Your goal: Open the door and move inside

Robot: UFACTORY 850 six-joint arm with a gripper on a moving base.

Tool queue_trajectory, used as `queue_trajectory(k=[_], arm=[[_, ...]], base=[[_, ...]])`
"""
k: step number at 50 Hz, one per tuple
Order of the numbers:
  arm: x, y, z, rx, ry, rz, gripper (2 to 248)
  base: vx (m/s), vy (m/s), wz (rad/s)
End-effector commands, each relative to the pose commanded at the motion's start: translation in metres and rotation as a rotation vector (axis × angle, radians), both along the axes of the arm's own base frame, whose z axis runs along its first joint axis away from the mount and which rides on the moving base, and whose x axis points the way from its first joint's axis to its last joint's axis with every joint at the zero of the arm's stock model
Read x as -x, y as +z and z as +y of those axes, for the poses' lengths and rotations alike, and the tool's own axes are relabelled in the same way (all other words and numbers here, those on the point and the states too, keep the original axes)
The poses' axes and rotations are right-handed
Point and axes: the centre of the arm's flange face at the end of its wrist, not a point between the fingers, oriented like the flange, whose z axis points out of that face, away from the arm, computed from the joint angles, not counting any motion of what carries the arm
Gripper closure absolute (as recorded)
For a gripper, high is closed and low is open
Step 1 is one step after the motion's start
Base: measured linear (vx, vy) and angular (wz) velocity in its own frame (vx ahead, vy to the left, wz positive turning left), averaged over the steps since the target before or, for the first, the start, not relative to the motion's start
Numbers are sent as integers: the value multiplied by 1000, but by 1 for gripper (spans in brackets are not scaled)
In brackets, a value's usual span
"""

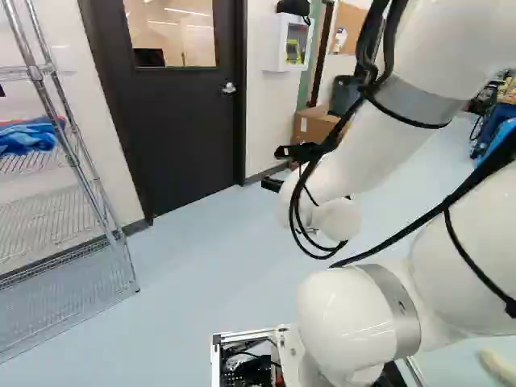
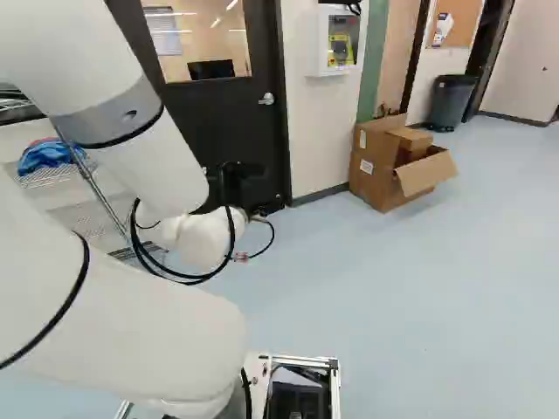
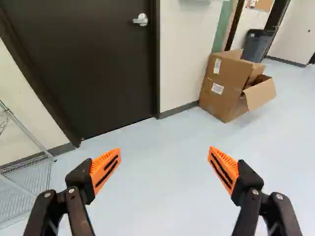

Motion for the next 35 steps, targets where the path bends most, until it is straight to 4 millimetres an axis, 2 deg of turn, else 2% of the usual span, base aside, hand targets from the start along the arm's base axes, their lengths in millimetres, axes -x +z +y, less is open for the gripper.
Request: queue_trajectory(k=[35], arm=[[0,0,0,0,0,0,3]], base=[[6,0,0]])
